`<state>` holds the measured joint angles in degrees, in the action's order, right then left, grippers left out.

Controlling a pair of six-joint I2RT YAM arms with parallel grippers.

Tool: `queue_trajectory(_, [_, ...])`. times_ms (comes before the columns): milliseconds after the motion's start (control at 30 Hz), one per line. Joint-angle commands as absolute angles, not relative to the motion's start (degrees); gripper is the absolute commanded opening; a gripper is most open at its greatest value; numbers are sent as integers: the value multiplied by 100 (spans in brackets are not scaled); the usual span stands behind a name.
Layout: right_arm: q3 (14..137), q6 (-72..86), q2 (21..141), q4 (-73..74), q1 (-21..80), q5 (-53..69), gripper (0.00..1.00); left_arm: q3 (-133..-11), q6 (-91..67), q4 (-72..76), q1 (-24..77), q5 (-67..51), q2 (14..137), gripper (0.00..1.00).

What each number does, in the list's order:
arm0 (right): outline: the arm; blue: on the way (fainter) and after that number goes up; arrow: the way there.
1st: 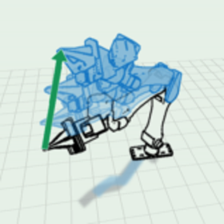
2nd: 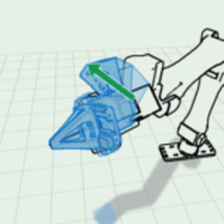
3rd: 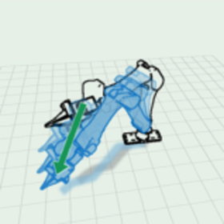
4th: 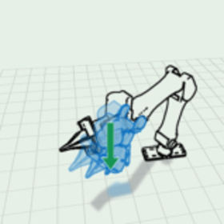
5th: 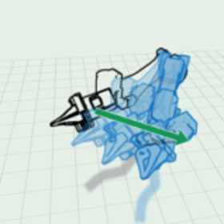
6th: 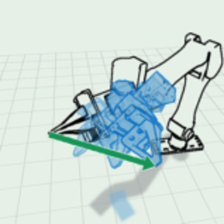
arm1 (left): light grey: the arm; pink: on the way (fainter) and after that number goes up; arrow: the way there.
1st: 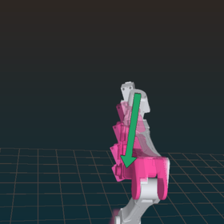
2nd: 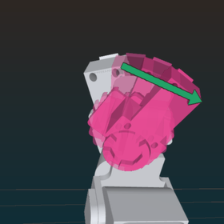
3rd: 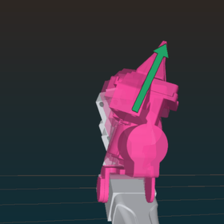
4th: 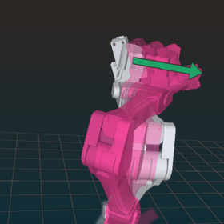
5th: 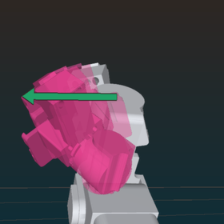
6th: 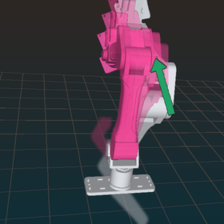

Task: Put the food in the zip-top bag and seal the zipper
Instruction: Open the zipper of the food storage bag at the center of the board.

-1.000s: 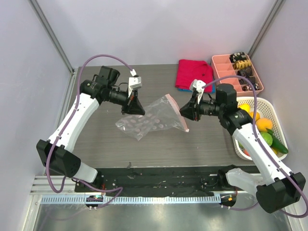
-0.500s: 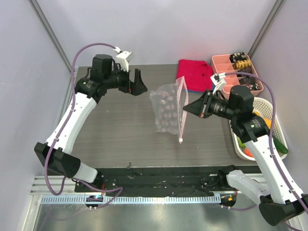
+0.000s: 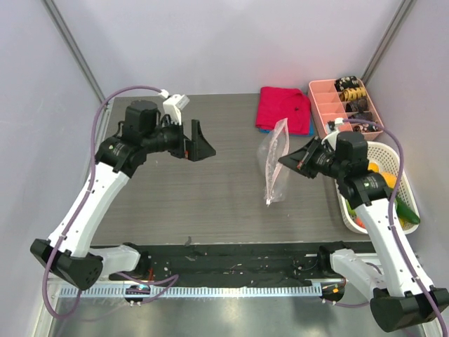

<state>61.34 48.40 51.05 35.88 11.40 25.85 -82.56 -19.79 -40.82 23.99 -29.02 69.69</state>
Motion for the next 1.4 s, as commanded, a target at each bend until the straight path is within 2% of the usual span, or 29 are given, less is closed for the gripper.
queue_trajectory(0, [5590,5449,5159,2498,1230,2979,1,-8305,-2224,-4184,2802,-3076,7416,100])
queue_trajectory(67, [5642,5397,5255,2225,1414,2892,1,-8411,-2075,-4070,3380,-2963,7584,97])
queue_trajectory(167, [5932,5396,5545,2110,1625,2865,1,-8569,-2362,-3719,3795,-2681,7874,86])
queue_trajectory(400, [6266,5677,5757,1934,1802,2857,1,-9474,-2681,-3385,4060,-2821,8517,76])
queue_trajectory(567, [6416,5959,5888,1706,1802,2935,1,-9448,-2540,-3226,4166,-2646,8463,67])
queue_trajectory(767, [6434,6003,5959,1705,1881,2988,1,-9633,-2672,-3278,4227,-2611,8613,66])
queue_trajectory(833, [6407,5994,5968,1661,1942,2997,1,-9668,-2681,-3287,4245,-2295,8613,65])
queue_trajectory(967, [6355,5889,5950,1670,2083,2997,1,-9738,-2620,-3348,4254,-1837,8727,58])
queue_trajectory(1100, [6320,5836,5976,1617,2179,2988,1,-9712,-2347,-3515,4342,-1303,8850,56])
queue_trajectory(1200, [6311,5731,6012,1670,2250,2980,1,-9712,-2101,-3629,4359,-968,8824,42])
queue_trajectory(1233, [6302,5713,6029,1713,2250,2971,1,-9712,-2048,-3682,4351,-836,8789,30])
queue_trajectory(1300, [6319,5600,6055,1775,2259,2962,1,-9712,-1908,-3857,4281,-782,8728,16])
queue_trajectory(1333, [6389,5486,6082,1941,2259,2910,1,-9729,-1846,-3963,4237,-721,8693,3])
queue_trajectory(1367, [6451,5328,6099,2108,2250,2805,1,-9738,-1785,-4086,4184,-651,8623,0])
